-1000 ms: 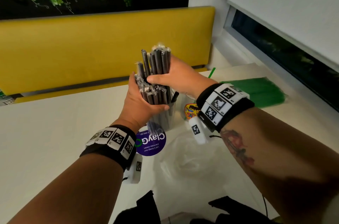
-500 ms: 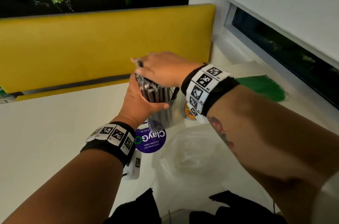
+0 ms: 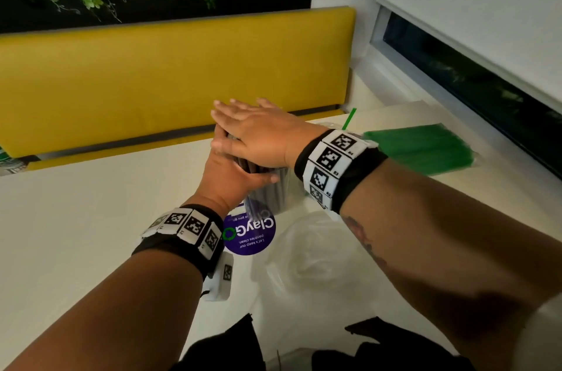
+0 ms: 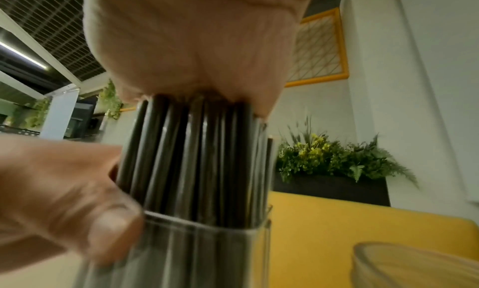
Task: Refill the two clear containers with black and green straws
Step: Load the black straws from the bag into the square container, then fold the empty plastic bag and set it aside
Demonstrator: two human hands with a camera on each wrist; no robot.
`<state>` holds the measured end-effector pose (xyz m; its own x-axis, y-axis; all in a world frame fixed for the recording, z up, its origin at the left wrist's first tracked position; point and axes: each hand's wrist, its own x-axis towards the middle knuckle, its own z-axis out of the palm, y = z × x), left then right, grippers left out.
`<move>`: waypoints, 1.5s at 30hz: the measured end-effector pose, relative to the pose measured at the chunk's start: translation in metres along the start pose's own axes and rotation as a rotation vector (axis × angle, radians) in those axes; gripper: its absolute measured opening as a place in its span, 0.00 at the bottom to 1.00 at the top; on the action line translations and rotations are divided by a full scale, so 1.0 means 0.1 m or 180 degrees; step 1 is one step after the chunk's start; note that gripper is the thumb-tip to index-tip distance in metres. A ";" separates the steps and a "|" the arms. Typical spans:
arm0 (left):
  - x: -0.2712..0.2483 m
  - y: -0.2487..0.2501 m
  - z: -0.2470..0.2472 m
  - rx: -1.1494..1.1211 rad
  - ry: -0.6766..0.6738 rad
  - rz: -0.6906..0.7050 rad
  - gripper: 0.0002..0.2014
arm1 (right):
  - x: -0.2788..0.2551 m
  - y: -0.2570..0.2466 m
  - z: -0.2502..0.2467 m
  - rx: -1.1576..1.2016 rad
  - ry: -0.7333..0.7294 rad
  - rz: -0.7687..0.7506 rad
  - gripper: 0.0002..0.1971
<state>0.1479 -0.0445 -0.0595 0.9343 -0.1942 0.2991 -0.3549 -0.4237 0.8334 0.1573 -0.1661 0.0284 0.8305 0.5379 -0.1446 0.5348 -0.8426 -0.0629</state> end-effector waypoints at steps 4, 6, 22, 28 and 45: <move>-0.02 -0.02 -0.01 0.0122 -0.0044 -0.0099 0.62 | -0.04 0.03 -0.08 0.0379 0.0051 0.0012 0.38; -0.02 -0.03 -0.02 0.0145 -0.0067 -0.0094 0.64 | -0.05 0.03 -0.05 0.0339 0.0049 0.0082 0.38; -0.81 0.41 0.25 0.0907 -0.1434 0.0912 0.21 | -2.25 1.26 1.47 0.1802 -0.0331 0.2436 0.32; -0.92 0.70 1.32 0.0241 -0.2986 -0.1586 0.42 | -2.14 0.78 2.26 0.1585 -0.0262 0.2105 0.38; -0.95 0.57 1.09 -0.2143 -0.3413 -0.2019 0.23 | -3.22 1.01 1.75 0.3733 0.2029 0.3344 0.15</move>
<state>0.0355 -0.1464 -0.0908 0.3389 -0.8298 -0.4433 0.4777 -0.2541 0.8410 -0.0833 -0.4284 -0.1046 0.8077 -0.5453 -0.2242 -0.3975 -0.2228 -0.8901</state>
